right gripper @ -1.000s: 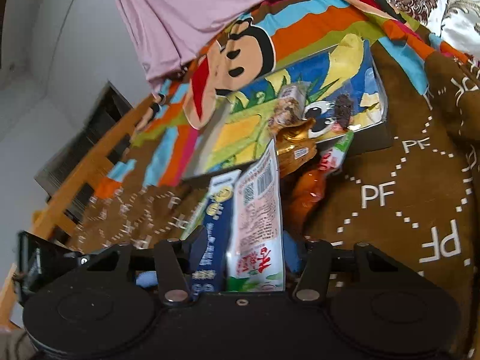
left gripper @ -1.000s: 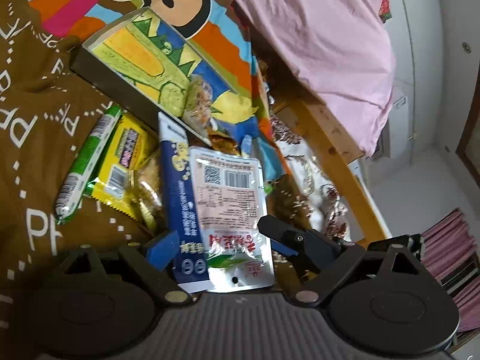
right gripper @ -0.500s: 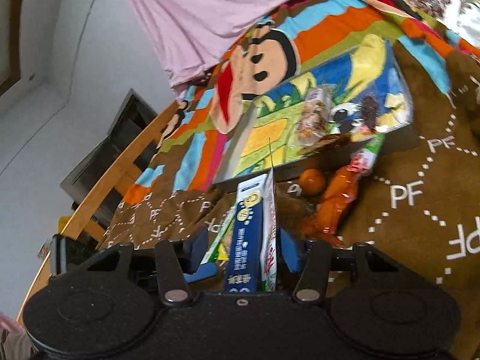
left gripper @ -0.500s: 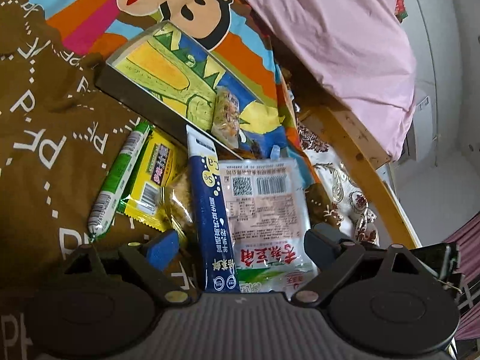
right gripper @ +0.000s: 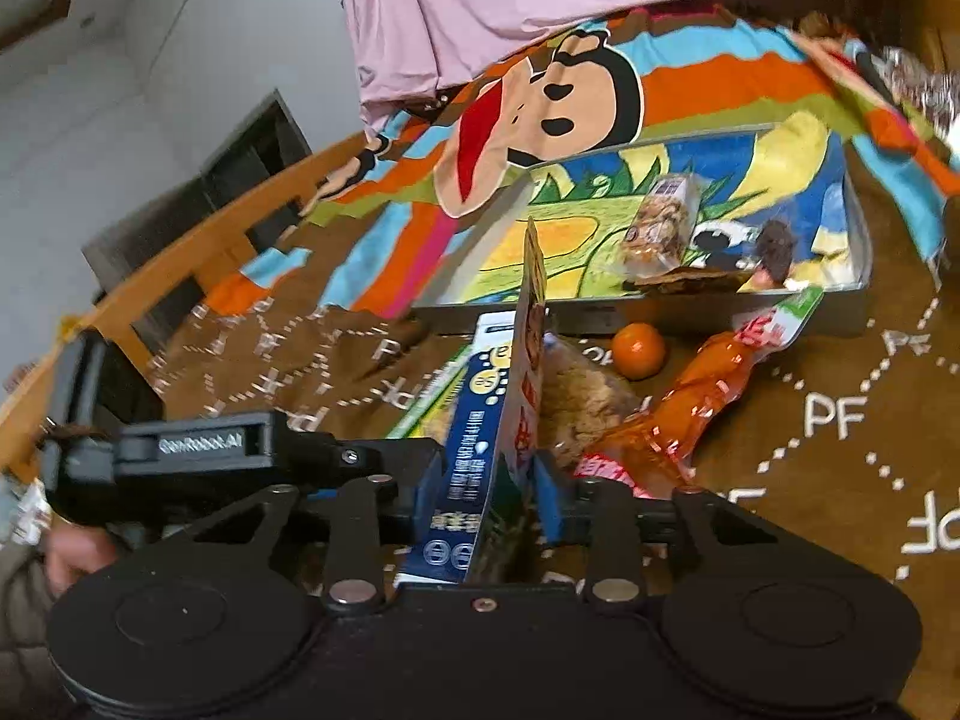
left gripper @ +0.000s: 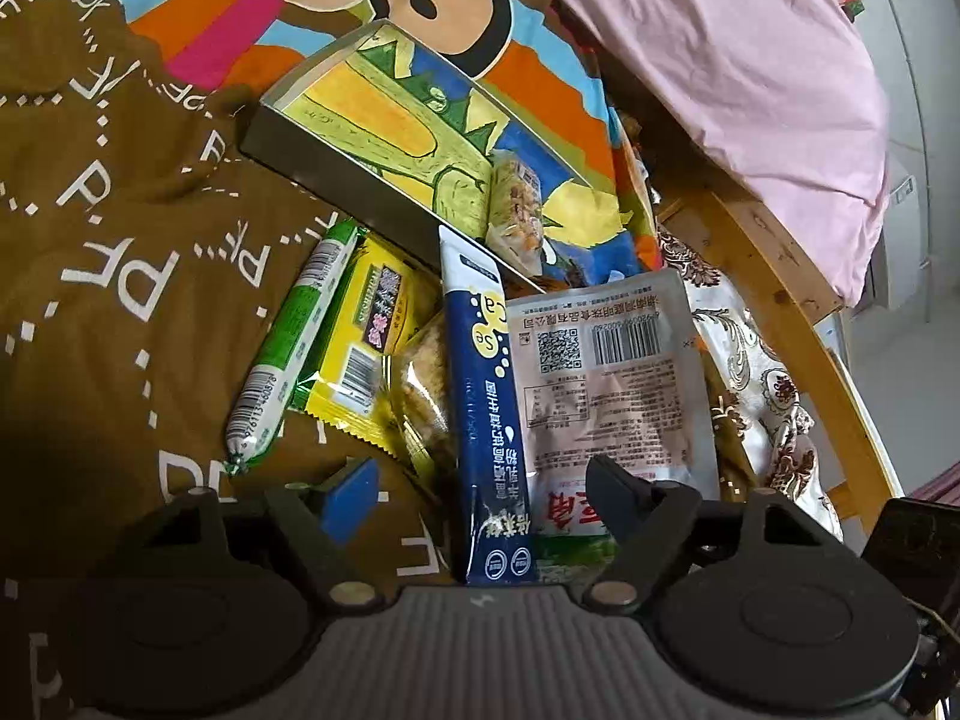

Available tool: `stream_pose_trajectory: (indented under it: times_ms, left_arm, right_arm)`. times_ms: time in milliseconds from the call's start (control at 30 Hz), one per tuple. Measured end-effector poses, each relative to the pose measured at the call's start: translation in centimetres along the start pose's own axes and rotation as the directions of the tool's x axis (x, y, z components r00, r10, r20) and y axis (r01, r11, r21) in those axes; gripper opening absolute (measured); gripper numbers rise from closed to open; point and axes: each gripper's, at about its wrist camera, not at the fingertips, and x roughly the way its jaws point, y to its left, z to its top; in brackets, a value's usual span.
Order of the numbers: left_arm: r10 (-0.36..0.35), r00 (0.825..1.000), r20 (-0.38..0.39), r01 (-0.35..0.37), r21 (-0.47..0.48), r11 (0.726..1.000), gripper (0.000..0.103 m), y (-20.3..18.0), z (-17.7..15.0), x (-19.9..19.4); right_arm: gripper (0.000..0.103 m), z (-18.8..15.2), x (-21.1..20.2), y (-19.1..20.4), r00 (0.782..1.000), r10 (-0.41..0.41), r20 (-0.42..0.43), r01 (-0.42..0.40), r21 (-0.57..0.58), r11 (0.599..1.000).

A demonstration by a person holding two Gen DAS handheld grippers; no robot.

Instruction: Organize snacks

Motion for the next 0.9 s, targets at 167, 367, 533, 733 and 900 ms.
stream_pose_trajectory:
  times_ms: [167,367,533,733,900]
  left_arm:
    - [-0.006,1.0,0.006,0.006,-0.021,1.0,0.079,0.3,0.0,-0.2]
    - [0.0,1.0,-0.001,0.0,-0.011,1.0,0.079,-0.3,-0.1,0.3]
    - [0.034,0.999,-0.022,-0.034,0.008,0.999,0.079,-1.0,-0.2,1.4]
    - [0.133,0.991,-0.032,-0.131,0.074,0.989,0.077,-2.7,-0.2,2.6]
    - [0.247,0.968,-0.047,-0.239,0.138,0.961,0.072,-4.2,-0.3,3.6]
  right_arm:
    - [0.013,-0.4,0.8,0.4,0.991,-0.13,-0.013,0.129,-0.063,0.99]
    - [0.013,-0.2,-0.1,1.2,0.97,-0.242,0.021,0.242,-0.135,0.961]
    - [0.013,-0.2,-0.6,0.6,0.969,-0.246,0.004,0.245,-0.111,0.963]
    - [0.013,-0.1,-0.6,0.5,0.971,-0.241,-0.005,0.239,-0.092,0.967]
    - [0.013,-0.1,-0.5,0.5,0.971,-0.241,-0.01,0.239,-0.095,0.966]
